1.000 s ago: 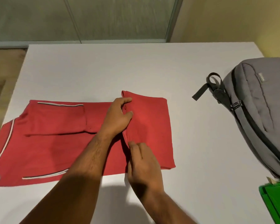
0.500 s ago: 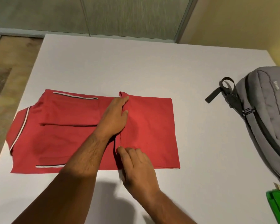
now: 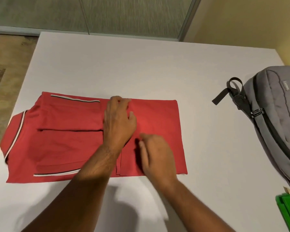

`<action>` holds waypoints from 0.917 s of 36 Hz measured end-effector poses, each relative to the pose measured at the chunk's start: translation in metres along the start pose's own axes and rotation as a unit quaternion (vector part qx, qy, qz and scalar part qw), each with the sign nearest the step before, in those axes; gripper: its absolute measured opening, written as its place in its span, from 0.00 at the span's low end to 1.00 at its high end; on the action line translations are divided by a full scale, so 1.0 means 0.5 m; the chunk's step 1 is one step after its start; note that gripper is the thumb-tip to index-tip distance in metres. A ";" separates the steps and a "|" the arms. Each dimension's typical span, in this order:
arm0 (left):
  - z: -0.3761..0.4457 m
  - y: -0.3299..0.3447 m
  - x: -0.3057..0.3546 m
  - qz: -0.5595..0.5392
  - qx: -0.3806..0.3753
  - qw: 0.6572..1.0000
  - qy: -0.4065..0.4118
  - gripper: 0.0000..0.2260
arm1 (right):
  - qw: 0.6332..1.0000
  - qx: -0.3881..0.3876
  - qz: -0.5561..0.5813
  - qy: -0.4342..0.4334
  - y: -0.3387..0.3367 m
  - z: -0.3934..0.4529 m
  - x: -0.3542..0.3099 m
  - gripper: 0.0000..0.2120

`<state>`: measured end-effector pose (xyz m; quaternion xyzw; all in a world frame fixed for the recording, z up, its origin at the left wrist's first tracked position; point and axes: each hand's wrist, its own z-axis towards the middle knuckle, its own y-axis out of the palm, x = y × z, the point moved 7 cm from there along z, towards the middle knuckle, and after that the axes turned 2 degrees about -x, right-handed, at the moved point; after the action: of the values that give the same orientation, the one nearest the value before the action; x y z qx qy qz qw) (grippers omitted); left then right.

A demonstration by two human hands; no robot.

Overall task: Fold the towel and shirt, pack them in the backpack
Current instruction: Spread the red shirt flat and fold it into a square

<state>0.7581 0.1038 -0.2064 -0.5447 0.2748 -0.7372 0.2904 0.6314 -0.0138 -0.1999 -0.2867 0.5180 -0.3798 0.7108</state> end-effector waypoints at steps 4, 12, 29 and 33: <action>-0.028 0.083 0.056 -0.005 -0.083 0.996 0.041 0.15 | 0.994 0.033 -0.047 0.098 -0.028 0.081 0.097 0.19; -0.048 0.168 0.049 0.165 -0.215 0.961 0.048 0.28 | 0.971 -0.132 -0.150 0.132 0.050 0.141 0.217 0.28; -0.021 0.151 -0.008 0.225 -0.229 0.947 0.010 0.39 | 0.945 -0.143 -0.154 0.250 0.018 0.119 0.283 0.35; -0.024 0.147 -0.001 0.209 -0.247 0.946 -0.013 0.34 | 0.949 -0.124 -0.170 0.236 0.012 0.106 0.244 0.32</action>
<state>0.7559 0.0551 -0.2627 -0.5393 0.5521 -0.5615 0.2983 0.7048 -0.1120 -0.2520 -0.3588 0.6574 -0.4847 0.4518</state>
